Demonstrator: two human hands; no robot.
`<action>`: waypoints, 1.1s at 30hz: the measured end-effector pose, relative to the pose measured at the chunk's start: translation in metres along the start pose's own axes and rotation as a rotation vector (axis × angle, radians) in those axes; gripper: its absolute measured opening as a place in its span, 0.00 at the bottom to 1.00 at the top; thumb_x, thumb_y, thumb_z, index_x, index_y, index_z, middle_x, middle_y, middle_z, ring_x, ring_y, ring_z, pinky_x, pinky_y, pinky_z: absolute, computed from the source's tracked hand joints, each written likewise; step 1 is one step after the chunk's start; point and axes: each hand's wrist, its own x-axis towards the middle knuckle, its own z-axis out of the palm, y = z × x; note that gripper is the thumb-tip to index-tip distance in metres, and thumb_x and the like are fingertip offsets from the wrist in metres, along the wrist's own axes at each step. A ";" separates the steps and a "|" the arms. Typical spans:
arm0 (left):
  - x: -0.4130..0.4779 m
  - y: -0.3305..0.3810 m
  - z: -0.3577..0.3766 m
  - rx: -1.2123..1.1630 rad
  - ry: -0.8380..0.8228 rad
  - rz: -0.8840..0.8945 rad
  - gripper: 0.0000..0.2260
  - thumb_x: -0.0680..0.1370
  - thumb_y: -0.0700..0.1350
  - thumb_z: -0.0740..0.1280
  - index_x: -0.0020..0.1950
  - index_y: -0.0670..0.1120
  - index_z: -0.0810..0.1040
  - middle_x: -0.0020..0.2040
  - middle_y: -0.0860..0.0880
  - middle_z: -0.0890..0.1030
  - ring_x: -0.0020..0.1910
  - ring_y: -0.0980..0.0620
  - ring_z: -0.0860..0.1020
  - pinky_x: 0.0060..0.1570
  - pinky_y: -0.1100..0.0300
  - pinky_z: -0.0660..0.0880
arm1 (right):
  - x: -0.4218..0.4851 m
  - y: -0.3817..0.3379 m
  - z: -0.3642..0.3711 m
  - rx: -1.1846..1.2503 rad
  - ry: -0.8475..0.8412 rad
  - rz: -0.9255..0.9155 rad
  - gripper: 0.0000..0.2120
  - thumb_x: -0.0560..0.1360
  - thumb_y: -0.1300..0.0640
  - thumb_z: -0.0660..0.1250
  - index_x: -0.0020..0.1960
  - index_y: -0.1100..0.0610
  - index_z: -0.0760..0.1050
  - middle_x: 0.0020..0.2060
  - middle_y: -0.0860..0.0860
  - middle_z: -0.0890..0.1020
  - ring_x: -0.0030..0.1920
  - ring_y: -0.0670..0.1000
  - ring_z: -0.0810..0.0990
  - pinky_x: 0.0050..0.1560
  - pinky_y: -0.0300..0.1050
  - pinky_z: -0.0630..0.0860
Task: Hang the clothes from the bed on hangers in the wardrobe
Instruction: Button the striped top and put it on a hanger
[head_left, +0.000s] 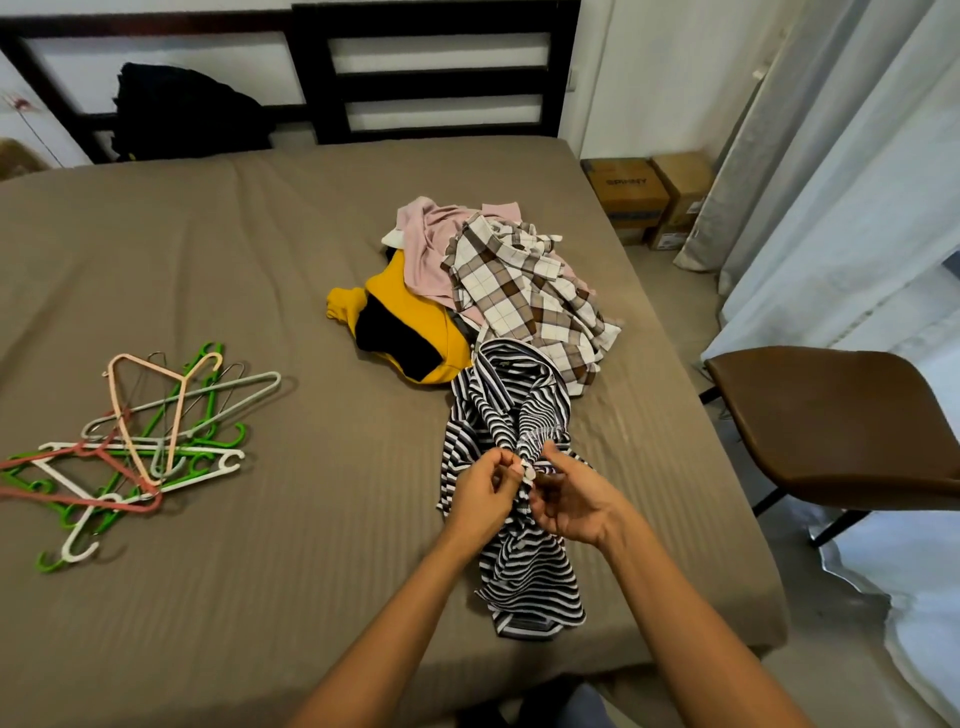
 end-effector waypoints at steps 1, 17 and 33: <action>-0.002 -0.001 0.001 0.020 -0.024 0.015 0.03 0.78 0.42 0.65 0.46 0.49 0.76 0.38 0.53 0.77 0.35 0.58 0.72 0.38 0.65 0.70 | 0.001 -0.001 0.000 -0.038 0.004 -0.008 0.22 0.76 0.45 0.64 0.28 0.58 0.74 0.24 0.52 0.75 0.25 0.48 0.73 0.24 0.34 0.72; 0.016 0.016 -0.006 -0.433 -0.050 -0.519 0.07 0.77 0.41 0.67 0.39 0.43 0.75 0.31 0.50 0.77 0.24 0.61 0.75 0.22 0.69 0.71 | -0.001 0.016 -0.003 -0.306 0.112 -0.492 0.11 0.76 0.67 0.62 0.38 0.56 0.67 0.28 0.51 0.74 0.26 0.46 0.72 0.26 0.39 0.73; 0.007 0.030 -0.009 -0.811 0.105 -0.488 0.05 0.77 0.36 0.65 0.52 0.40 0.77 0.44 0.44 0.83 0.38 0.52 0.83 0.35 0.60 0.80 | -0.004 0.012 -0.007 -0.036 0.698 -0.737 0.06 0.69 0.66 0.72 0.43 0.57 0.81 0.36 0.51 0.82 0.36 0.49 0.80 0.39 0.39 0.77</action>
